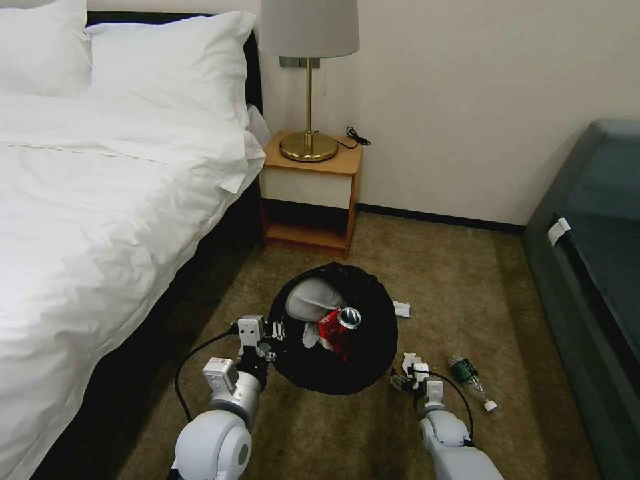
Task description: Pick up the trash bin, then pick up the garbage on the floor and place it into the trash bin.
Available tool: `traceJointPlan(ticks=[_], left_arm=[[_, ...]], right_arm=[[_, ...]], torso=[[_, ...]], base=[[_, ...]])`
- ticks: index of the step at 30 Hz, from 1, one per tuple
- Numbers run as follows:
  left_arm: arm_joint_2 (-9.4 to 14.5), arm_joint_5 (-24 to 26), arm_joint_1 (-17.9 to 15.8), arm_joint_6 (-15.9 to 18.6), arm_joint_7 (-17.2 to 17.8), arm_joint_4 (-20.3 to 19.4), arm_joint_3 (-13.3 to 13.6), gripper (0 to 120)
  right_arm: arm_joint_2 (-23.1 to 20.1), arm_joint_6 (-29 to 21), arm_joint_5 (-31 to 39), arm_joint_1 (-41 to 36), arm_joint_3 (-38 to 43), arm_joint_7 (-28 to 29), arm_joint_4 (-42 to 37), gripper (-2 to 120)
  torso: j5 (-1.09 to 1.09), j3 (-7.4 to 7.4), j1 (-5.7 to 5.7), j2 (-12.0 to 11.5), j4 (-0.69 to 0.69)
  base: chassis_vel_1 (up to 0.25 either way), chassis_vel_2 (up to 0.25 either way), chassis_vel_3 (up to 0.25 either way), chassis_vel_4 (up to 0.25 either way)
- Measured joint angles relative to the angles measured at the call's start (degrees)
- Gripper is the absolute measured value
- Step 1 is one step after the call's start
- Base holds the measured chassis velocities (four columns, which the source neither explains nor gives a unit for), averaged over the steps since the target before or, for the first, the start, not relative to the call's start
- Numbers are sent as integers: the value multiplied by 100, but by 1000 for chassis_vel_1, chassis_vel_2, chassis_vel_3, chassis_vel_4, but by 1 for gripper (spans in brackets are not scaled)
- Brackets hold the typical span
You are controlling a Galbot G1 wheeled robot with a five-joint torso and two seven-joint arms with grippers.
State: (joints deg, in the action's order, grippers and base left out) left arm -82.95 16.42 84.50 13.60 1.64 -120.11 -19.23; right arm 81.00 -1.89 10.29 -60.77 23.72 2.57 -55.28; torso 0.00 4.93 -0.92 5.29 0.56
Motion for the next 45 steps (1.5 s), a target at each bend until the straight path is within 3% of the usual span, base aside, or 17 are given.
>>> traceJointPlan(ticks=[8, 10, 15, 17, 19, 20, 21, 23, 36, 45], left_arm=[[5, -18, 27, -6, -10, -5, 0, 0], [5, -24, 30, -8, -11, -5, 0, 0], [5, -24, 30, -9, -12, -4, 0, 0], [5, -24, 25, -9, -12, -5, 0, 0], [5, -24, 24, -8, -12, -4, 0, 0], [5, -24, 21, -9, -12, -4, 1, 0], [5, -24, 21, -9, -12, -4, 1, 0], [5, -24, 15, -9, -12, 0, 3, 0], [25, 1, 25, -31, -15, -63, -37, 0], [15, 8, 28, -38, -25, -89, -52, 0]], right_arm=[[-29, 144, -33, 138, 30, -112, 280, 100], [-61, 168, -34, 156, 44, -131, 320, 92], [-74, 187, -34, 161, 47, -133, 334, 84], [-92, 217, -34, 162, 50, -136, 343, 68], [-92, 217, -34, 162, 50, -136, 343, 68], [-104, 229, -34, 162, 50, -137, 344, 58], [-104, 229, -34, 162, 50, -137, 344, 58], [-130, 250, -34, 159, 51, -138, 342, 44], [-122, 539, -140, 129, 115, -135, 398, 0], [-213, 609, -159, 35, 140, -97, 243, 0]], torso=[[0, 0, 0, 0, 0], [0, 0, 0, 0, 0], [0, 0, 0, 0, 0], [0, 0, 0, 0, 0], [0, 0, 0, 0, 0], [0, 0, 0, 0, 0], [0, 0, 0, 0, 0], [0, 0, 0, 0, 0], [0, 0, 0, 0, 0], [0, 0, 0, 0, 1]], base=[[0, 0, 0, 0], [0, 0, 0, 0], [0, 0, 0, 0], [0, 0, 0, 0], [0, 0, 0, 0], [0, 0, 0, 0], [0, 0, 0, 0], [0, 0, 0, 0], [0, 0, 0, 0], [0, 0, 0, 0]])
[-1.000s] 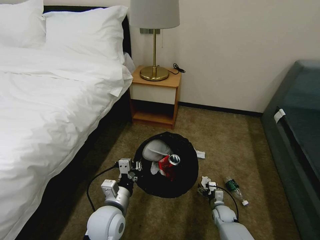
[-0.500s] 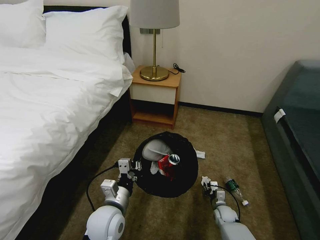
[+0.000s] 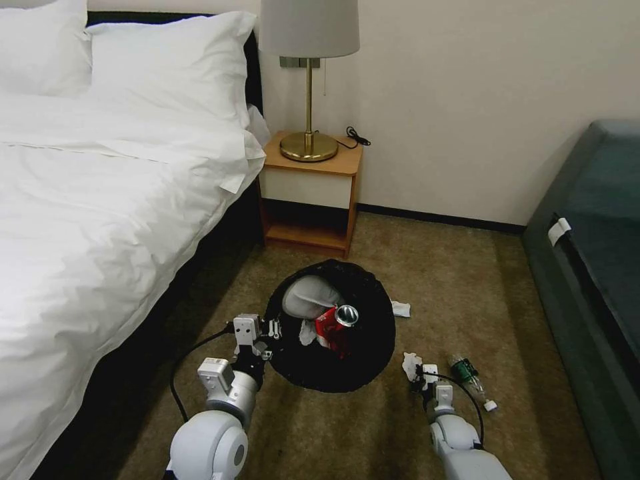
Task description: Pick up the trash bin, then pick up the garbage on the floor and place it into the trash bin.
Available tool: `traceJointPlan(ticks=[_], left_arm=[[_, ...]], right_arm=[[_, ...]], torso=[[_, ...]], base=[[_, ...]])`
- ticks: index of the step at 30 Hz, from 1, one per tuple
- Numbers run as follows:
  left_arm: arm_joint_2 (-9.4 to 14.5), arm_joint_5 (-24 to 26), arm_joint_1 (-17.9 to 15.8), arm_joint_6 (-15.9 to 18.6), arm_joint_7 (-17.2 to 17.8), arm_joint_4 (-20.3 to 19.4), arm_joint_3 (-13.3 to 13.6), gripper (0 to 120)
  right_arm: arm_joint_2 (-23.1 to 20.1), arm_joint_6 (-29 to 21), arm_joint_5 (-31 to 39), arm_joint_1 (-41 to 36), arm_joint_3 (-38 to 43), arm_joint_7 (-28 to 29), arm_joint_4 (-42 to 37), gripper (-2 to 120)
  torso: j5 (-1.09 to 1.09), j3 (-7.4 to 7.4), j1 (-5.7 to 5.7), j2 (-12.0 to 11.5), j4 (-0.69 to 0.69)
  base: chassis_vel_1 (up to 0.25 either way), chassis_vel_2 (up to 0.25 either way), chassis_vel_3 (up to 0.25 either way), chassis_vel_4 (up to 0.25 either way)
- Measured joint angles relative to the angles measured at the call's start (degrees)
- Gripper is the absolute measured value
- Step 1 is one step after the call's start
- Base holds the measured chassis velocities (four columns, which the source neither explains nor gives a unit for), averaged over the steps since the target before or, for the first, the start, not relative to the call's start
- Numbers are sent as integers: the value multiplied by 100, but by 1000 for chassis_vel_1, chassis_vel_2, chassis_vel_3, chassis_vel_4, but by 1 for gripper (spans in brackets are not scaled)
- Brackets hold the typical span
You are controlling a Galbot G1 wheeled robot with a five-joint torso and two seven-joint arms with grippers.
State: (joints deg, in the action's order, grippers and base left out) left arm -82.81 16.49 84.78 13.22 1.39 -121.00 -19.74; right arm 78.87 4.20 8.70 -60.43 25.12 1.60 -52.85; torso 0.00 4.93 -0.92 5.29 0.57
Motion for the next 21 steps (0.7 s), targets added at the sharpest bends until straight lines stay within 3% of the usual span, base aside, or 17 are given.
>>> traceJointPlan(ticks=[6, 7, 12, 13, 20, 21], left_arm=[[-4, -3, -2, -9, -5, 15, 19, 0], [-4, -2, -2, -10, -6, 14, 19, 0], [0, -1, -1, -12, -7, 10, 12, 0], [-1, -1, 4, -14, -8, 8, 11, 0], [-5, -5, 11, -15, -11, -5, 19, 0], [0, -5, 19, -15, -11, -22, 18, 0]], right_arm=[[-30, -41, 28, 62, 60, 91, 39, 20], [-27, -44, 31, 96, 84, 107, 95, 28], [-13, -46, 32, 141, 132, 118, 180, 41], [-4, -46, 30, 150, 147, 118, 222, 50], [58, -26, -16, 191, 176, 115, 372, 70], [77, 1, -41, 224, 191, 112, 460, 78]], torso=[[0, 0, 0, 0, 0], [0, 0, 0, 0, 0], [0, 0, 0, 0, 0], [0, 0, 0, 0, 0], [0, 0, 0, 0, 0], [0, 0, 0, 0, 0]], base=[[0, 0, 0, 0], [0, 0, 0, 0], [0, 0, 0, 0], [0, 0, 0, 0], [0, 0, 0, 0], [0, 0, 0, 0]])
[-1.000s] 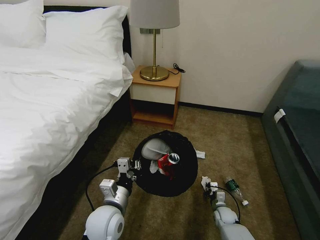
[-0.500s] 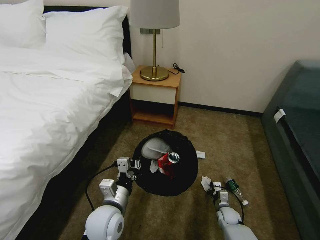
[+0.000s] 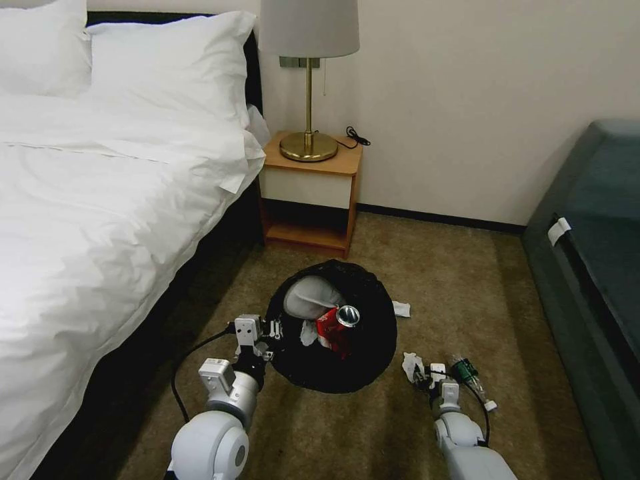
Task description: Pick up the trash bin, then pick up the garbage on the floor and place it into the trash bin.
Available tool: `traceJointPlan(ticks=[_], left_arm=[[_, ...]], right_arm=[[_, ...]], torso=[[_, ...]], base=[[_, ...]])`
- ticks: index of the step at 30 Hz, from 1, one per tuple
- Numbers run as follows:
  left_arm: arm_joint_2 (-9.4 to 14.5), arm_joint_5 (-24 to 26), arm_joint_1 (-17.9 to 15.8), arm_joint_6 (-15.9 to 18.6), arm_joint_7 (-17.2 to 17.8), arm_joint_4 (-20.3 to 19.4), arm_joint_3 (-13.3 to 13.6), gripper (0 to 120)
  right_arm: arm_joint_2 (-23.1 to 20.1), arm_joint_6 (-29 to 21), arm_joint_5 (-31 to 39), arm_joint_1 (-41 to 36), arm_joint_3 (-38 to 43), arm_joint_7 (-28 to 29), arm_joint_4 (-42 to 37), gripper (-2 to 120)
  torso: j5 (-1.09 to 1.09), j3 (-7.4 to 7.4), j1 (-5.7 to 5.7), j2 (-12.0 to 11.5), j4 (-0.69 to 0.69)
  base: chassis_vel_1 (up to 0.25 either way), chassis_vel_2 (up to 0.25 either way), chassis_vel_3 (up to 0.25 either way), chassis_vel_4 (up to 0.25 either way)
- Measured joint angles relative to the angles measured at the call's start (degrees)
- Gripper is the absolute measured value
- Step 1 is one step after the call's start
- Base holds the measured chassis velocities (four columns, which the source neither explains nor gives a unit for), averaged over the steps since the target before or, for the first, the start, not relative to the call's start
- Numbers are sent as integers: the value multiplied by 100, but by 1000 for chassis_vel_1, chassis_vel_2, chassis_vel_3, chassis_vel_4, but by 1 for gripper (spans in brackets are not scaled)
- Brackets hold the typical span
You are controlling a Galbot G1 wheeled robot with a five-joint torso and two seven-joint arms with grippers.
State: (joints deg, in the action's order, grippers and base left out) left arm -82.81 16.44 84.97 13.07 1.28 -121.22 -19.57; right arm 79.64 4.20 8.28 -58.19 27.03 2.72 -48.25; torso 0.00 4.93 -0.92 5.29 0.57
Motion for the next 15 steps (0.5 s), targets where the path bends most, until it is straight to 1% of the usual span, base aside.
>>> traceJointPlan(ticks=[1, 2, 3, 5, 6, 8, 15], left_arm=[[0, 0, 0, 0, 0, 0, 0, 0], [5, -1, 12, 0, 0, -20, -2, 0], [5, -1, 12, 0, 0, -20, -2, 0], [8, -13, 37, 0, -1, -38, -5, 0], [8, -13, 37, 0, -1, -38, -5, 0], [4, -29, 44, 0, -2, -40, -5, 0], [9, -36, 53, 0, -5, -46, -17, 0]], right_arm=[[0, 0, 0, 0, 0, 0, 0, 78], [15, 28, -11, 42, 15, -6, 96, 85], [15, 28, -11, 42, 15, -6, 96, 85], [34, 51, -28, 111, 20, -25, 230, 96], [34, 51, -28, 111, 20, -25, 230, 96], [43, 51, -29, 159, 8, -37, 270, 99], [35, 41, -13, 273, -33, -57, 372, 100]], torso=[[0, 0, 0, 0, 0], [0, 0, 0, 0, 0], [0, 0, 0, 0, 0], [0, 0, 0, 0, 0], [0, 0, 0, 0, 0], [0, 0, 0, 0, 0], [0, 0, 0, 0, -1]], base=[[0, 0, 0, 0], [0, 0, 0, 0], [0, 0, 0, 0], [0, 0, 0, 0], [0, 0, 0, 0], [0, 0, 0, 0], [0, 0, 0, 0]])
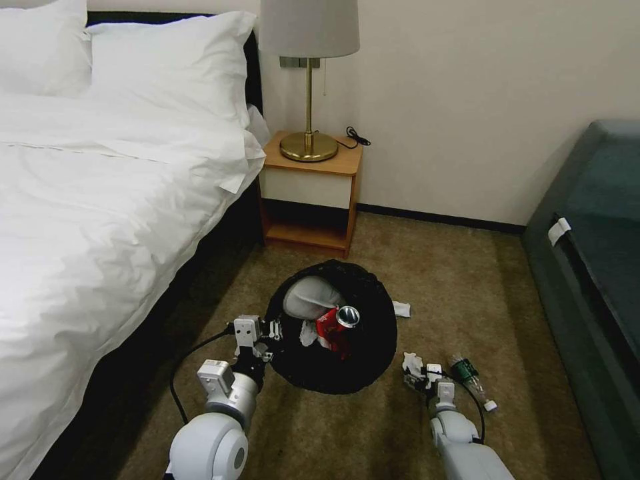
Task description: Pick up the trash bin, then pick up the garbage on the floor and place it into the trash bin.
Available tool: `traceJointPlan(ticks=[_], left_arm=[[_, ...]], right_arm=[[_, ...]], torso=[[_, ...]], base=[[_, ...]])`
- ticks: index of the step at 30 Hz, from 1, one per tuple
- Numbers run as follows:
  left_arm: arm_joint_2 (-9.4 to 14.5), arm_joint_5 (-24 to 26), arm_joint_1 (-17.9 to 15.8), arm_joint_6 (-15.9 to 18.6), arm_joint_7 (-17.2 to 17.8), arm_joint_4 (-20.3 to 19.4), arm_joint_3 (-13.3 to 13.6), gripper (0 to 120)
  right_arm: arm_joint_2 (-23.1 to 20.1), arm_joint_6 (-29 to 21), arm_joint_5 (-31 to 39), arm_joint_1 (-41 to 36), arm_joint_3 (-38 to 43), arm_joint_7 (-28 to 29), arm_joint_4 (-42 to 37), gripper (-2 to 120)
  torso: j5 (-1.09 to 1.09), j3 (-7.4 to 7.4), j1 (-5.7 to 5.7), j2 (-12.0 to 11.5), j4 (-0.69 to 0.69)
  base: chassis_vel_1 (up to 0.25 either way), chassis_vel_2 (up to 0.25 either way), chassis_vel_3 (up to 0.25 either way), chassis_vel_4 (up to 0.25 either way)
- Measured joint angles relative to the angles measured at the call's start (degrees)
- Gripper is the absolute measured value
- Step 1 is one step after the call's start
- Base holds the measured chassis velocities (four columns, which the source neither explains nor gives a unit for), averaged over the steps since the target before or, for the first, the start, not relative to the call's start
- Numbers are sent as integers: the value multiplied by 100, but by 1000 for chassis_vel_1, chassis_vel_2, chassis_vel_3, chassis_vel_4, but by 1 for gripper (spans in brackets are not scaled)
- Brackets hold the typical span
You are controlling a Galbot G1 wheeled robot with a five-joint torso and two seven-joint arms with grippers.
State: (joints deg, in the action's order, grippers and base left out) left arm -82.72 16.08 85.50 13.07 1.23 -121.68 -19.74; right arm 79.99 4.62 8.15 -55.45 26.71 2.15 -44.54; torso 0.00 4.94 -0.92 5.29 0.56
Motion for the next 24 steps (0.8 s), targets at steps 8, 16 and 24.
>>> traceJointPlan(ticks=[8, 16, 24], left_arm=[[-4, 0, -10, 0, 0, -1, 9, 0], [5, 7, -16, 0, 0, -8, 7, 0], [10, 12, -7, 1, -1, -54, 4, 0]], right_arm=[[28, 70, 1, -17, 6, -45, 35, 86], [95, 167, -81, -83, 104, -92, 136, 58], [92, 219, -110, -103, 147, -132, 160, 32]], torso=[[0, 0, 0, 0, 0], [0, 0, 0, 0, 0], [0, 0, 0, 0, 0]], base=[[0, 0, 0, 0], [0, 0, 0, 0], [0, 0, 0, 0]])
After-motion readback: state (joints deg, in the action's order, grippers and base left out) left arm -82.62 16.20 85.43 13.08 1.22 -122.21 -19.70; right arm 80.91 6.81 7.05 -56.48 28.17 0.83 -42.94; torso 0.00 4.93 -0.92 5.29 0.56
